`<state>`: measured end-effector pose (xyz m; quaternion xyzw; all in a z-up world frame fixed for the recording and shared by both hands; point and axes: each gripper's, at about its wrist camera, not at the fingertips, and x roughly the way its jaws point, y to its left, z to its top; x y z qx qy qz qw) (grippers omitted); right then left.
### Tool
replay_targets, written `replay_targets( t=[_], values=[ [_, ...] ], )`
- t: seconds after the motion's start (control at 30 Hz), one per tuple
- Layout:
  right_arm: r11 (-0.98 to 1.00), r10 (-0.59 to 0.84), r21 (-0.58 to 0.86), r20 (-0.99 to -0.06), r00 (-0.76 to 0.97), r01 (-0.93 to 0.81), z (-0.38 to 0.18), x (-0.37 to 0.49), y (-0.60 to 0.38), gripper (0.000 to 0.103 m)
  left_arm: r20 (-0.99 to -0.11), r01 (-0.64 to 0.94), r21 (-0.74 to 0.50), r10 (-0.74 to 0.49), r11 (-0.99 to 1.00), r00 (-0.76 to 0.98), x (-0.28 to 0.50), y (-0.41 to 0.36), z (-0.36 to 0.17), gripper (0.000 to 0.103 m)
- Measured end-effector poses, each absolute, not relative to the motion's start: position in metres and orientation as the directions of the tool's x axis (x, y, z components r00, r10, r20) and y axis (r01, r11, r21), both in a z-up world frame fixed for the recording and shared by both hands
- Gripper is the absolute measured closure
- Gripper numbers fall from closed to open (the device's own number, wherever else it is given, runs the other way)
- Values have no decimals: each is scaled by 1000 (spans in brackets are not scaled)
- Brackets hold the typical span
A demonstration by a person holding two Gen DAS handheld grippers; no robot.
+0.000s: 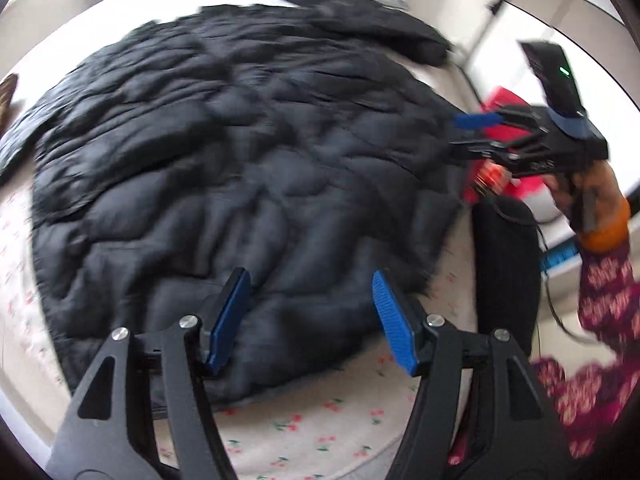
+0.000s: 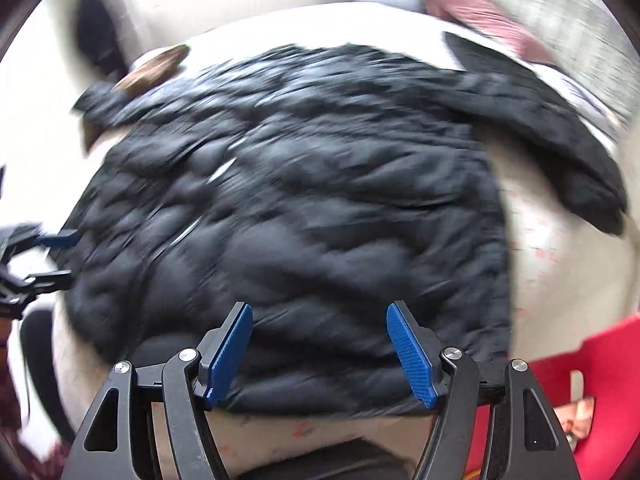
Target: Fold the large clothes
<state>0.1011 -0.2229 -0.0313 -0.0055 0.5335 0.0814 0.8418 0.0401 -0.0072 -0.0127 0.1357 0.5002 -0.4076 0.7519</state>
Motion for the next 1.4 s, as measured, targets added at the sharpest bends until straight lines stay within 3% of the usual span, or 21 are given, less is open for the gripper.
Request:
replay_targets(
  t=[0.07, 0.23, 0.27, 0.33, 0.43, 0.7, 0.9, 1.0, 1.03, 1.07, 1.27, 1.4],
  values=[
    [977, 145, 64, -902, 407, -205, -34, 90, -211, 32, -864, 819, -173, -483, 547, 140, 21, -11, -15, 26],
    [944, 263, 158, -890, 372, -290, -39, 72, -195, 32, -887, 891, -78, -439, 448, 143, 0, -31, -27, 27],
    [935, 289, 178, -882, 372, -305, -37, 70, -192, 32, -892, 883, -60, -422, 465, 162, 4, -35, -29, 32],
    [924, 320, 197, -868, 380, -329, -33, 68, -187, 32, -896, 844, -72, -406, 531, 179, 25, -40, -28, 77],
    [910, 343, 199, -853, 394, -362, -25, 59, -176, 32, -844, 739, -277, -523, 614, 119, 67, -27, -13, 90],
    [822, 451, 221, -816, 361, -525, -22, 31, -138, 32, -790, 668, -330, -582, 667, 191, 99, -24, 12, 91],
    [795, 236, -19, -911, 338, -607, -73, 45, -96, 37, -800, 662, -346, -577, 665, 162, 98, -20, 3, 91],
    [789, 199, -59, -917, 345, -612, -88, 57, -96, 42, -802, 652, -364, -580, 665, 143, 100, -15, -3, 91],
    [787, 205, -67, -909, 362, -613, -88, 59, -97, 59, -804, 650, -367, -579, 665, 138, 100, -14, -5, 91],
    [788, 182, -95, -908, 376, -608, -87, 61, -96, 95, -805, 650, -369, -578, 664, 133, 100, -14, -7, 91],
    [737, 227, -99, -895, 383, -669, -50, 35, -114, 99, -824, 721, -323, -557, 613, 105, 85, -15, -12, 90],
    [717, 229, -37, -931, 286, -696, -48, 18, -133, 99, -881, 825, -277, -472, 492, -15, 58, -25, -41, 88]
  ],
)
